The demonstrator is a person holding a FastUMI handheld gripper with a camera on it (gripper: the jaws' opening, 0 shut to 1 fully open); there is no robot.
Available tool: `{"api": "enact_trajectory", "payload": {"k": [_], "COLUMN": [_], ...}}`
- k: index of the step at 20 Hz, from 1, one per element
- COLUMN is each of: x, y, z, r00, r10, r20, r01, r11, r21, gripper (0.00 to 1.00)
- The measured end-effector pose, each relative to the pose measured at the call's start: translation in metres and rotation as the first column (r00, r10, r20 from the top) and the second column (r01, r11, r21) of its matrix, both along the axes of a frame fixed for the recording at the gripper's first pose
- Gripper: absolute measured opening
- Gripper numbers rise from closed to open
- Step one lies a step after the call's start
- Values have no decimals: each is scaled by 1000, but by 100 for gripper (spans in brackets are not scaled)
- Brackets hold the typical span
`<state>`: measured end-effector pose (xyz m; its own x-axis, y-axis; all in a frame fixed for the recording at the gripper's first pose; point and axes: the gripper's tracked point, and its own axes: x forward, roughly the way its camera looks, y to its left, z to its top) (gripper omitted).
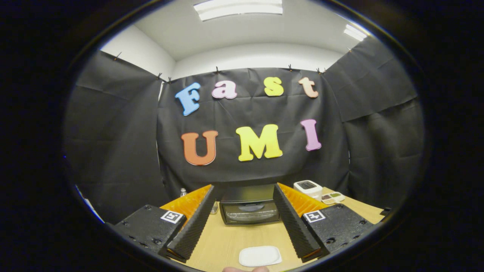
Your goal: Open the toaster oven, put the food inside, and close the toaster oven door.
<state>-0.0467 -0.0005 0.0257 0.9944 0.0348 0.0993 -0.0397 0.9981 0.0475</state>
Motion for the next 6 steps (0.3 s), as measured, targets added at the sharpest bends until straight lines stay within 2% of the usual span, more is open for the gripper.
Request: {"api": "enact_trajectory", "payload": {"k": [6], "x": [-1], "y": [4], "z": [2], "r00": [1000], "r10": [15], "r20": [13], "r01": [-16], "r11": [1000], "r21": [5], "gripper": [100]}}
